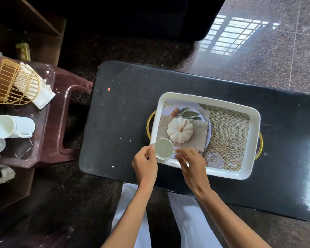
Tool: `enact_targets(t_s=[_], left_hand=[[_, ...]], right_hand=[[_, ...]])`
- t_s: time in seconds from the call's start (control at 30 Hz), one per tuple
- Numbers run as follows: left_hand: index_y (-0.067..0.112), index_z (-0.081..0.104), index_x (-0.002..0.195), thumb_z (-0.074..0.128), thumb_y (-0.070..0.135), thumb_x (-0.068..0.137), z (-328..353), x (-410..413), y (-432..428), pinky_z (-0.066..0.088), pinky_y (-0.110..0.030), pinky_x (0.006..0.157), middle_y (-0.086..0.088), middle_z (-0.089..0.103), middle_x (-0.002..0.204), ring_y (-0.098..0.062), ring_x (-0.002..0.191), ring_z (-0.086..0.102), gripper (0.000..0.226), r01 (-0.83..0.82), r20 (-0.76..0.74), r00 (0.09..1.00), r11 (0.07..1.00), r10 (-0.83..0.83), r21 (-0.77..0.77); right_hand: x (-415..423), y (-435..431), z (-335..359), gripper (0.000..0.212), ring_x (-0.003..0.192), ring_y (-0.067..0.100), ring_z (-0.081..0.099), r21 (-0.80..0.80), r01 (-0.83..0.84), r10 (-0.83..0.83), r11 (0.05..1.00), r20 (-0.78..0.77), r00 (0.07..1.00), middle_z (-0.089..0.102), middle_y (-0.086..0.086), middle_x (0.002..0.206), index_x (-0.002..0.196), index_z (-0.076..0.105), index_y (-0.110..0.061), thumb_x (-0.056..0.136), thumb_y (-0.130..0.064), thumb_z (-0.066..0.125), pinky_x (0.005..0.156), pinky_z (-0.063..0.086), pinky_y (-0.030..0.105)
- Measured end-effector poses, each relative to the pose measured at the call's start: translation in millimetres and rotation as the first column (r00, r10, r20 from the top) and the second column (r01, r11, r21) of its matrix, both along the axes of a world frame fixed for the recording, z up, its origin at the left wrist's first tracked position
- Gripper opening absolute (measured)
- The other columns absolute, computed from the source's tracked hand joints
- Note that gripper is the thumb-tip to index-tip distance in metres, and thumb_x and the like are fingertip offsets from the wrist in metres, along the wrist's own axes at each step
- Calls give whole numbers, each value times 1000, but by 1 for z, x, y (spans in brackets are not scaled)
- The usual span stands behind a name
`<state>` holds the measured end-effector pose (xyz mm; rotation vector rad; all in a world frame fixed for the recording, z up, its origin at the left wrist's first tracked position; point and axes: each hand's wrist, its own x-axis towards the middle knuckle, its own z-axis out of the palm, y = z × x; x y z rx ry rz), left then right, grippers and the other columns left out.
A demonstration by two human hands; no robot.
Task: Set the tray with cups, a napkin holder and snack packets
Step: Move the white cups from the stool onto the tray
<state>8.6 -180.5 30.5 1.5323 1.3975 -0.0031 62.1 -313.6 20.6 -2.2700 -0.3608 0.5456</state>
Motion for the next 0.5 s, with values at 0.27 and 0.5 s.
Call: enact_targets(t_s=[0.27,0.5], left_hand=[[17,77,103,59,23,101,5,0,2,58,-36,91,7,74,90,-15,97,70,19,33,-30,999,999,-33,-10],[23,75,108,51,41,103,16,-5,16,40,-15,72,3,76,106,-16,113,54,30,211,-107,971,977,-214,-44]], right_hand=[[0,1,-3,16,80,19,68,-41,-10,8,999,-32,999,70,10,96,103,74,-8,88,-2,71,75,54,27],[3,-1,7,23,89,16,66,-85,-73,62,994,-127,990,68,5,107,111,70,-11,89,-5,71,83,56,38]])
